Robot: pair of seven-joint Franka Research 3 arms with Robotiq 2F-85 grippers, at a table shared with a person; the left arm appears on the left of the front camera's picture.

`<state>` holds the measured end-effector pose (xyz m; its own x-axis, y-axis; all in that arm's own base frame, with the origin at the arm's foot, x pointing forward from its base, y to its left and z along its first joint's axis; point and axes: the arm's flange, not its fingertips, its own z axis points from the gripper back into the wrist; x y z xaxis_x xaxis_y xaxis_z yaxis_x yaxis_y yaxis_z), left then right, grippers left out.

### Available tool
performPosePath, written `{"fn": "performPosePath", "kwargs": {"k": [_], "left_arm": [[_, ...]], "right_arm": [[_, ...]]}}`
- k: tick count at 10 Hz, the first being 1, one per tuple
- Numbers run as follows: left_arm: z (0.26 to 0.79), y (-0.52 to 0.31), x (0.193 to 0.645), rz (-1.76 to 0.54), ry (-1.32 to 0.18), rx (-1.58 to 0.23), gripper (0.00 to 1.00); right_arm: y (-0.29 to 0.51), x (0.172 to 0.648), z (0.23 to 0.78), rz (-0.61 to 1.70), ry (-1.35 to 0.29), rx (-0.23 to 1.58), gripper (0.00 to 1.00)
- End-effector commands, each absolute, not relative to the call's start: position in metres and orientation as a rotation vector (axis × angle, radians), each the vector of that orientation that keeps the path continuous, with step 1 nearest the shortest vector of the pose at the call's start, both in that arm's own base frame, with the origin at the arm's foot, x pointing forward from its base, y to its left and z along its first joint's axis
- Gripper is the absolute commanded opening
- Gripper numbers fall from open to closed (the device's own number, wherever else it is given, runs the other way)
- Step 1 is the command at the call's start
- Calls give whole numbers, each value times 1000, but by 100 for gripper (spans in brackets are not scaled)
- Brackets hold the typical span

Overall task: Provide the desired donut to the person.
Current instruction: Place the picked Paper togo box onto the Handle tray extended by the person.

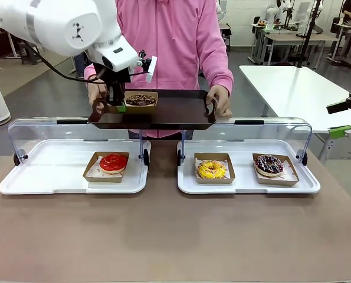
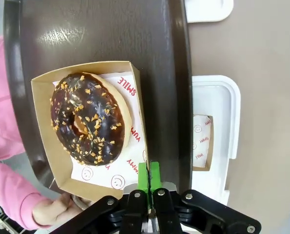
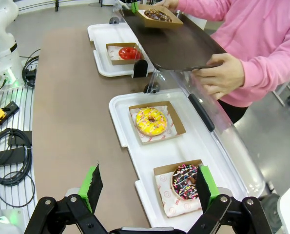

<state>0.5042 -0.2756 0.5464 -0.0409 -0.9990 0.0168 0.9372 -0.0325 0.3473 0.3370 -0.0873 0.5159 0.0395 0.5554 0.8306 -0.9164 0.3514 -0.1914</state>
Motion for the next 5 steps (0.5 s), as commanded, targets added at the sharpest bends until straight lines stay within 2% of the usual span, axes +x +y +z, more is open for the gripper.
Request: {"fn": "performPosePath", "kwargs": {"k": [1, 2, 5], "left_arm": [[548, -276, 484, -1680, -350, 280, 1], [546, -276, 504, -1590, -298, 261, 1], [542, -279, 503, -1615, -308, 265, 1]], "right_arm": [[-88, 339, 515, 1194, -1011, 461, 100], [-88, 339, 515, 1194, -1011, 461, 100], [-88, 339, 515, 1194, -1011, 461, 100]]}}
